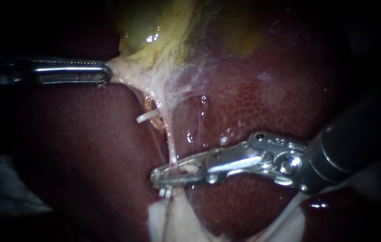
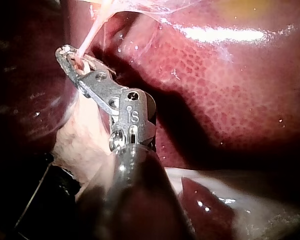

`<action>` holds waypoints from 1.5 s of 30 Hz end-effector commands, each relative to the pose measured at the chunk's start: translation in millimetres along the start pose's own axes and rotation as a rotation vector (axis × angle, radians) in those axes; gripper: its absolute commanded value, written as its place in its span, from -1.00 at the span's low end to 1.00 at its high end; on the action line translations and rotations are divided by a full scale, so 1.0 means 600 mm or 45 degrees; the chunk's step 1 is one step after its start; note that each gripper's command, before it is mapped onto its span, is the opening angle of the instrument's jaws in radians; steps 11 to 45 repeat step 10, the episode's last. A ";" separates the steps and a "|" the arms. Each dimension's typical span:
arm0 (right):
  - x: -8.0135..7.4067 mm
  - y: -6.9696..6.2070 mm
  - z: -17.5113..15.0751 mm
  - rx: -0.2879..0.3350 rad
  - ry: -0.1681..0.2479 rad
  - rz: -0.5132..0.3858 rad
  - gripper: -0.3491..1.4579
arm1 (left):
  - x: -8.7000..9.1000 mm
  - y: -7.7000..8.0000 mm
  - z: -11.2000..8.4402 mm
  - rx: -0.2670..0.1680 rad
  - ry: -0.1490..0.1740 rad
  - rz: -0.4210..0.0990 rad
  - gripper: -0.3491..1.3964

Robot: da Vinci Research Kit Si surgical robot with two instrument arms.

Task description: Clipping first clip right tube

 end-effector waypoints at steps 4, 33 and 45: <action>-0.0007 0.0003 0.0001 0.001 -0.003 -0.005 -1.00 | 0.0000 -0.0001 0.0000 0.000 0.000 0.000 -1.00; -0.0008 0.0005 0.0001 -0.003 -0.001 -0.006 -1.00 | 0.0000 -0.0002 0.0001 0.000 0.000 0.000 -1.00; -0.0008 0.0005 0.0001 -0.003 -0.001 -0.006 -1.00 | 0.0000 -0.0002 0.0001 0.000 0.000 0.000 -1.00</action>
